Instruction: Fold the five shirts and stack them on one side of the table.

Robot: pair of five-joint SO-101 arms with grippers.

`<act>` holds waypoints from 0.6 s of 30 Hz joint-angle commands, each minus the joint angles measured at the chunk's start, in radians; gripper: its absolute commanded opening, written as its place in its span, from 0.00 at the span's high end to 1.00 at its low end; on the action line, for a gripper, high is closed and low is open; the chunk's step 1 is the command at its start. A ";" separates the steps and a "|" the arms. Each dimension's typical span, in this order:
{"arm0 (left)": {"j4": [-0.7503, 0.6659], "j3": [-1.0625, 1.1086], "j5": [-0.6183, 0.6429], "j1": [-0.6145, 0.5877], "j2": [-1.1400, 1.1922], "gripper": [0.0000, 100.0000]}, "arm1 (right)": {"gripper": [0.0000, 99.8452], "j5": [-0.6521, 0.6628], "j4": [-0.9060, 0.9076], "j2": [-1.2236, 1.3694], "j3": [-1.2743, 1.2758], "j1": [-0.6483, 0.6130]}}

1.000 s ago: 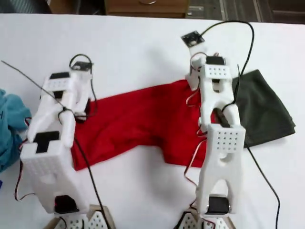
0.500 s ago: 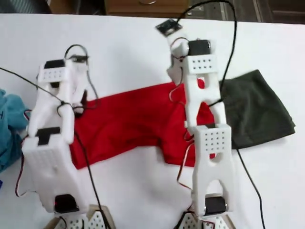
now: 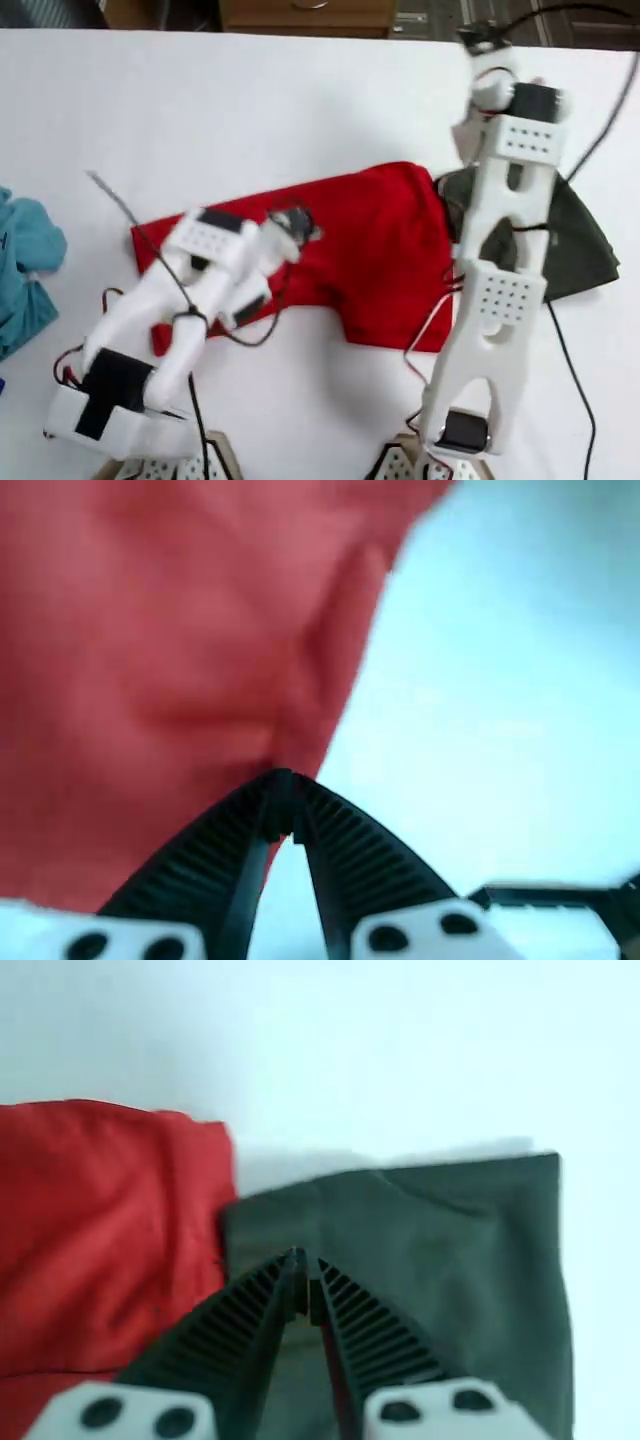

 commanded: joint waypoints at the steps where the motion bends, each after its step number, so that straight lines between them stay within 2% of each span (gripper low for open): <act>1: -0.084 0.010 -0.006 0.032 -0.057 0.98 | 0.98 0.008 0.019 -0.081 -0.037 0.073; 4: -0.104 -0.073 0.008 0.026 -0.052 0.98 | 0.98 0.008 0.019 -0.079 -0.037 0.110; 10: -0.109 -0.186 0.184 0.038 -0.051 0.98 | 0.98 0.008 0.019 -0.079 -0.037 0.125; 14: -0.224 -0.130 0.238 0.071 -0.031 0.98 | 0.98 0.008 0.019 -0.079 -0.037 0.117; 18: -0.259 -0.116 0.278 0.135 0.091 0.98 | 0.98 0.008 0.019 -0.079 -0.037 0.117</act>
